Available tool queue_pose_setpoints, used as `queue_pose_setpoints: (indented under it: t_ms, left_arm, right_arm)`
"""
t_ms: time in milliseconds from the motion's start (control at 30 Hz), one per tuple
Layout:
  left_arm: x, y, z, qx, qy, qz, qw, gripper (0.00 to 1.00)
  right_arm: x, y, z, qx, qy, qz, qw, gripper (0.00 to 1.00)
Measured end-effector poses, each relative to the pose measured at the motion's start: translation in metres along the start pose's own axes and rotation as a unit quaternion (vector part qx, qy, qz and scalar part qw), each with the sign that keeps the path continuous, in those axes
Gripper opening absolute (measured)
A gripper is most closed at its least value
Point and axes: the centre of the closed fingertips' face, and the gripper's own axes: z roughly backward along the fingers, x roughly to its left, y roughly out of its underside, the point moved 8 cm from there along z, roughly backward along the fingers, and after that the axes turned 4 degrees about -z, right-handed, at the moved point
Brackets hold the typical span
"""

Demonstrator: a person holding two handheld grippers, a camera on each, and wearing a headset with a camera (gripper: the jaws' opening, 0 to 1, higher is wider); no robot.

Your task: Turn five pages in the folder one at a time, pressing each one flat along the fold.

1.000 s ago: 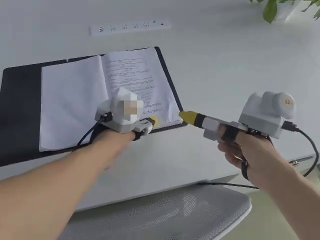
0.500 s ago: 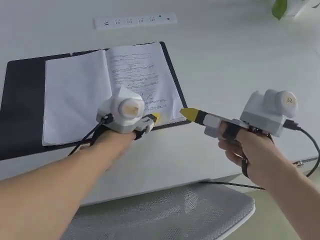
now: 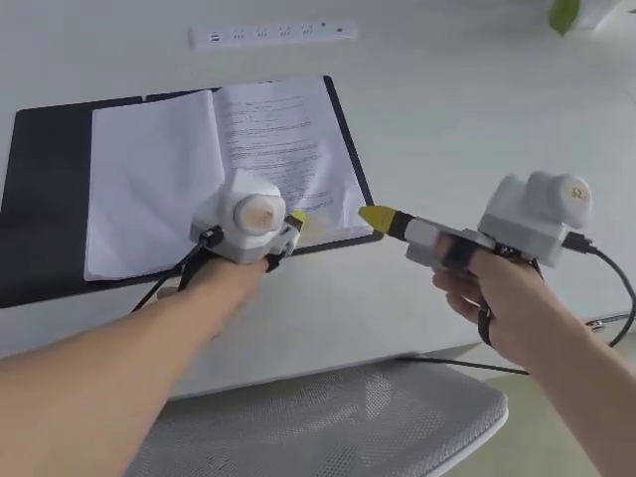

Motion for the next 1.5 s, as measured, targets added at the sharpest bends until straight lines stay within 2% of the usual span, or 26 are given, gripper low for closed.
queue_pose_setpoints:
  t_ms: [233,467,667,867,967,1033,1333,1500]
  left_arm:
    - [0.000,0.000,0.002,0.001,-0.007,0.013,0.9999,0.20]
    - [-0.001,0.000,0.001,0.000,-0.008,0.016,0.9998,0.20]
    - [0.000,-0.001,0.001,0.000,-0.008,0.020,0.9998,0.20]
    - [0.000,-0.001,0.000,-0.001,-0.009,0.024,0.9997,0.20]
    - [0.001,-0.001,0.000,-0.001,-0.009,0.025,0.9996,0.20]
    - [0.001,-0.001,0.000,-0.002,-0.009,0.025,0.9996,0.20]
    - [0.004,-0.002,0.001,0.000,-0.006,0.036,0.9993,0.19]
    - [0.005,0.001,0.014,0.014,0.000,0.021,0.9997,0.23]
  right_arm:
    - [-0.004,0.000,-0.013,0.005,0.006,0.008,0.9999,0.37]
    - [-0.015,-0.006,-0.030,0.005,0.031,0.011,0.9994,0.38]
    - [-0.022,-0.006,-0.042,0.017,0.040,0.010,0.9990,0.37]
    - [-0.024,-0.003,-0.046,0.027,0.041,0.009,0.9988,0.24]
    - [-0.025,-0.004,-0.046,0.022,0.043,0.012,0.9988,0.11]
    - [-0.024,-0.005,-0.046,0.008,0.042,0.012,0.9990,0.00]
    - [-0.018,-0.007,-0.046,-0.014,0.031,-0.001,0.9994,0.00]
    - [-0.007,-0.009,-0.047,-0.019,0.019,-0.004,0.9996,0.00]
